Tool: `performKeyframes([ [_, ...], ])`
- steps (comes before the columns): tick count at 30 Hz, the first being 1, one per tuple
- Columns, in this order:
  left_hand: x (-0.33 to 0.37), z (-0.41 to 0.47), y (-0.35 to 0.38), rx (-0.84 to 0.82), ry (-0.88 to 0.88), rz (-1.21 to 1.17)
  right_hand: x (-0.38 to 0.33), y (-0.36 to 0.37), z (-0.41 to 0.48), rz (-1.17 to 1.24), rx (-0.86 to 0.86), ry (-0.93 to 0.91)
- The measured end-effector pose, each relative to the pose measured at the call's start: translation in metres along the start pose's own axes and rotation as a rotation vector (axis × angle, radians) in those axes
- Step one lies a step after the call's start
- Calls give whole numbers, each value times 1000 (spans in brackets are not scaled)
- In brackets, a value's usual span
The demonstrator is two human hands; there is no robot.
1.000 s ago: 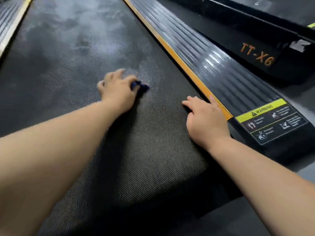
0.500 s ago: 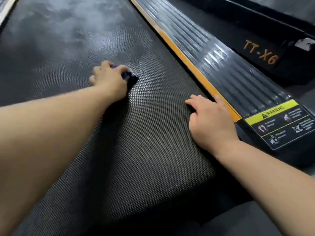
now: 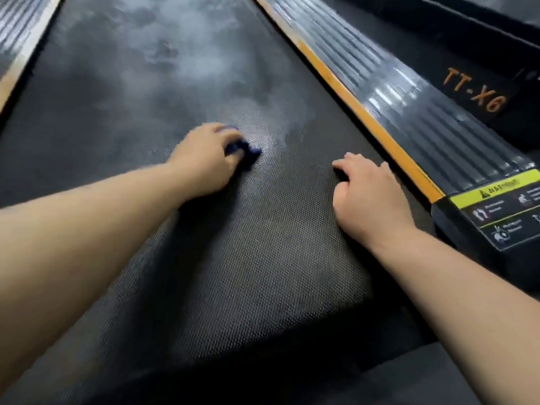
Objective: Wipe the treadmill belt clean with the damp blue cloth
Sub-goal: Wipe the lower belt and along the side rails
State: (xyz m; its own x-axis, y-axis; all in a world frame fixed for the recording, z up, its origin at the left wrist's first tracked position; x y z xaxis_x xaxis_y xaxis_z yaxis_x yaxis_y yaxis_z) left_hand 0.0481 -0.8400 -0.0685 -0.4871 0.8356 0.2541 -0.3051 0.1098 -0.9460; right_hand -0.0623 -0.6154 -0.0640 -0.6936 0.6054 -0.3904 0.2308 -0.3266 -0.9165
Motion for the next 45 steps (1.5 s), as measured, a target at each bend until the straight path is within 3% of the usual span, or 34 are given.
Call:
performKeyframes([
  [3, 22, -89, -12, -122, 364, -199, -14, 4, 2, 42, -37, -41],
  [5, 6, -103, -19, -224, 468, -87, -28, 9, 2, 53, -61, -95],
  [6, -7, -91, -22, -192, 462, 39, -36, 11, 3, 61, -68, -117],
  [8, -41, -46, -22, -120, 224, 205, -52, 16, 2, 62, -91, -146],
  [11, -52, -8, -14, -90, -110, 107, -65, 26, 0, 18, -77, -179],
  [14, -21, -67, -12, -57, 121, -27, -67, 35, -3, -27, -35, -179],
  [16, -3, -123, -24, -136, 306, -143, -68, 35, -4, -38, -23, -174],
  [19, -20, -118, -34, -213, 369, -139, -69, 33, -5, -55, -27, -176],
  [21, -37, -75, -31, -145, 236, -51, -69, 32, -5, -54, -29, -174],
  [24, -42, -32, -20, -40, -195, 30, -67, 35, -4, -51, -24, -182],
  [25, -33, -33, -14, -19, -222, 61, -66, 36, -2, -50, -26, -188],
  [27, -5, -63, -13, -59, -108, 57, -65, 37, -1, -50, -38, -192],
  [29, 15, -104, -26, -169, 46, -95, -67, 32, -1, 37, -1, -184],
  [31, 25, -137, -49, -310, 82, -269, -80, 25, -3, 211, 62, -206],
  [33, 15, -149, -74, -391, 5, -346, -109, 26, -8, 310, 33, -311],
  [36, -29, -147, -102, -159, -210, -429, -157, 50, -34, 213, -98, -507],
  [39, -81, -154, -116, 20, -406, -265, -177, 69, -56, 119, -98, -635],
  [42, -116, -167, -115, -68, -487, -65, -173, 69, -35, 82, -109, -807],
  [45, -129, -179, -105, -231, -437, 88, -157, 72, 39, 25, -58, -492],
])
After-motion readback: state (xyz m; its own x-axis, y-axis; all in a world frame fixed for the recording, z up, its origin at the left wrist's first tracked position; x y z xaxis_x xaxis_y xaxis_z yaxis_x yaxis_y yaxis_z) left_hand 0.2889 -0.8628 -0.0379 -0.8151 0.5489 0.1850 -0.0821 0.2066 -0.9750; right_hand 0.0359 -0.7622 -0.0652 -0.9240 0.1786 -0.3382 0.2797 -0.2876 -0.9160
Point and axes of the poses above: each hand's wrist, its own z-axis towards the middle knuckle, its own y-axis out of the palm, x = y × z, the point moved 2 cm from there along z, towards the middle knuckle, and after that the axes turned 1 degree about -y, right-handed, at the moved point
